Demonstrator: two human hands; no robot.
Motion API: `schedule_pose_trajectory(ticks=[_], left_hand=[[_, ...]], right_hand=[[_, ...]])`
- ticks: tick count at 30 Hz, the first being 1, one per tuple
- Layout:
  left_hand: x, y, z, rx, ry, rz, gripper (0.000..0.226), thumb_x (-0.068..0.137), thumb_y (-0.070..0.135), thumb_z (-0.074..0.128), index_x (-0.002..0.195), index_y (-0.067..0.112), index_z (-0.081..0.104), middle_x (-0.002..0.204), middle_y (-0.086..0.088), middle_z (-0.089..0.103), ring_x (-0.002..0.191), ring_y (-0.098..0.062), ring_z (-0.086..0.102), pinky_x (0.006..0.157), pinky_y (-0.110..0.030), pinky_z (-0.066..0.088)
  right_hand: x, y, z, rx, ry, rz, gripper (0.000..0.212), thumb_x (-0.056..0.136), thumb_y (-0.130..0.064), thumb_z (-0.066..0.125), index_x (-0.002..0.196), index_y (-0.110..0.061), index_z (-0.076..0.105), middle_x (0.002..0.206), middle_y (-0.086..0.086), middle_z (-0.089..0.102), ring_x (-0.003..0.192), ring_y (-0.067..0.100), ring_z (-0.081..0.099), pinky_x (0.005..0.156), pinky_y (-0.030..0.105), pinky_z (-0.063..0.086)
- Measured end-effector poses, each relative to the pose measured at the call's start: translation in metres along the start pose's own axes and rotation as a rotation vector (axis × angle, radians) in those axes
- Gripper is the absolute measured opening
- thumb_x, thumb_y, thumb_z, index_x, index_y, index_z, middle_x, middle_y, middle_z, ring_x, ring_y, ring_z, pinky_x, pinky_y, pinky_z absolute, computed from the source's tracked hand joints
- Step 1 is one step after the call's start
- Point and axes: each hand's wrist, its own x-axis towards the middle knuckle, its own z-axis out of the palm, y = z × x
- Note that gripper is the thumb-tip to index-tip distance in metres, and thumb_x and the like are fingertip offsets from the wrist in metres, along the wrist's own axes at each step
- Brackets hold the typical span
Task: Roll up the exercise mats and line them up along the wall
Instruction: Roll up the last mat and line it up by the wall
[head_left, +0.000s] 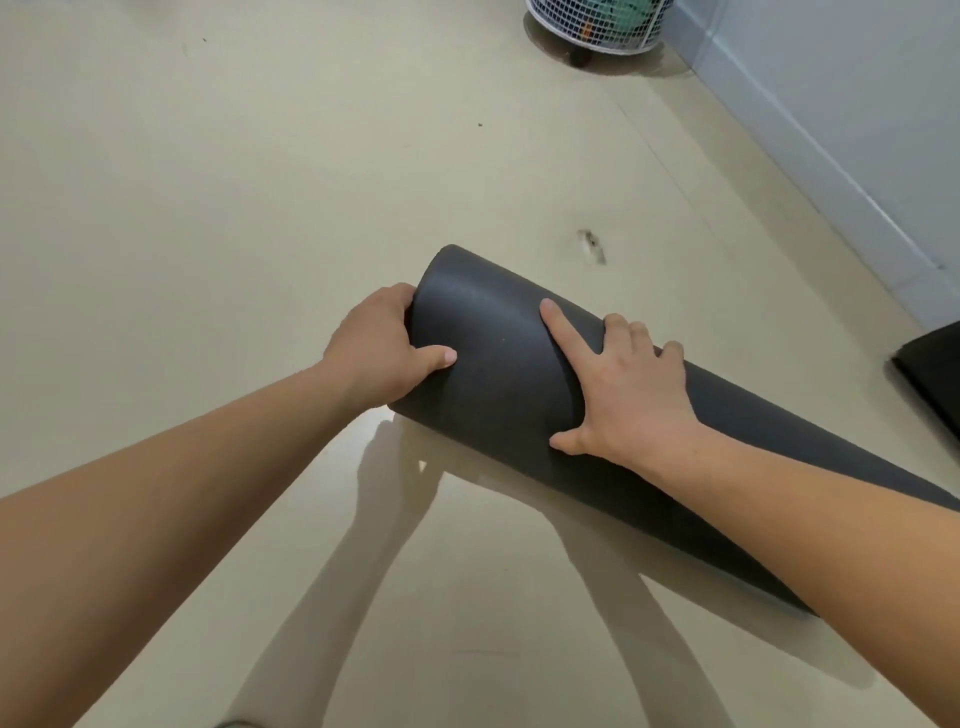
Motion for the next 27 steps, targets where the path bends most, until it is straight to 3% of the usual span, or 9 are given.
schedule_pose_trajectory(ticks=[6,9,13,18,20,21,23,25,27], left_hand=[[0.023,0.084,0.021,-0.042,-0.143,0.095,0.099,0.082,0.055,0.081,0.161,0.032,0.025,0.128,0.013,0.061,0.115,-0.021,0.062,0.1,-0.04,0.054],[0.018,0.106,0.056,0.118,-0.167,0.149,0.093,0.083,0.069,0.072,0.156,0.028,0.029,0.126,0.012,0.063,0.112,-0.022,0.064,0.094,-0.04,0.056],[0.015,0.107,0.082,0.387,-0.161,0.116,0.098,0.085,0.08,0.059,0.148,0.013,0.026,0.109,-0.003,0.065,0.095,-0.029,0.066,0.082,-0.045,0.059],[0.015,0.129,0.07,0.694,-0.268,0.078,0.106,0.093,0.072,0.057,0.159,0.003,0.011,0.117,-0.007,0.065,0.101,-0.031,0.064,0.08,-0.04,0.052],[0.007,0.154,0.075,1.036,-0.257,0.115,0.086,0.095,0.072,0.051,0.151,0.008,0.038,0.117,-0.005,0.065,0.097,-0.027,0.064,0.079,-0.038,0.05],[0.002,0.167,0.082,1.119,-0.24,0.167,0.063,0.097,0.071,0.049,0.126,0.017,0.059,0.108,-0.001,0.065,0.086,-0.022,0.061,0.076,-0.035,0.048],[-0.006,0.193,0.103,1.049,-0.178,0.201,0.05,0.096,0.069,0.052,0.098,0.02,0.063,0.088,0.003,0.063,0.074,-0.017,0.057,0.067,-0.032,0.047],[-0.015,0.215,0.136,0.8,-0.121,0.166,0.058,0.094,0.071,0.055,0.112,0.016,0.055,0.092,0.001,0.061,0.081,-0.021,0.062,0.065,-0.033,0.05],[-0.031,0.228,0.174,0.516,-0.071,0.042,0.08,0.093,0.076,0.052,0.144,0.016,0.039,0.124,-0.007,0.056,0.105,-0.03,0.063,0.078,-0.039,0.056]], right_hand=[[-0.009,0.061,0.009,-0.031,0.001,0.16,0.148,0.069,-0.078,0.081,0.154,-0.046,-0.036,0.159,0.024,0.026,0.145,0.042,0.033,0.11,0.061,0.039],[-0.025,0.093,0.012,-0.007,-0.058,0.137,0.148,0.065,-0.085,0.077,0.155,-0.048,-0.034,0.164,0.02,0.022,0.15,0.04,0.028,0.116,0.057,0.037],[-0.052,0.145,0.001,0.181,-0.185,0.06,0.14,0.062,-0.087,0.077,0.163,-0.049,-0.012,0.169,0.003,0.026,0.15,0.029,0.035,0.117,0.045,0.042],[-0.086,0.191,0.02,0.139,-0.36,0.128,0.158,0.056,-0.077,0.088,0.148,-0.057,-0.039,0.171,0.01,0.01,0.155,0.036,0.023,0.116,0.053,0.042],[-0.092,0.191,0.034,0.09,-0.31,0.124,0.157,0.058,-0.078,0.086,0.146,-0.056,-0.042,0.171,0.014,0.008,0.156,0.038,0.02,0.118,0.058,0.037],[-0.092,0.192,0.038,0.077,-0.283,0.115,0.156,0.058,-0.079,0.084,0.147,-0.055,-0.041,0.17,0.015,0.009,0.156,0.038,0.02,0.118,0.06,0.035],[-0.092,0.2,0.041,0.092,-0.243,0.089,0.153,0.057,-0.083,0.081,0.149,-0.055,-0.038,0.169,0.014,0.012,0.155,0.037,0.022,0.117,0.058,0.035],[-0.092,0.213,0.043,0.135,-0.213,0.063,0.15,0.057,-0.087,0.078,0.153,-0.054,-0.032,0.172,0.011,0.012,0.156,0.034,0.023,0.117,0.055,0.035],[-0.094,0.225,0.046,0.193,-0.202,0.037,0.146,0.056,-0.091,0.075,0.159,-0.051,-0.02,0.174,0.006,0.014,0.157,0.031,0.023,0.12,0.052,0.034]])
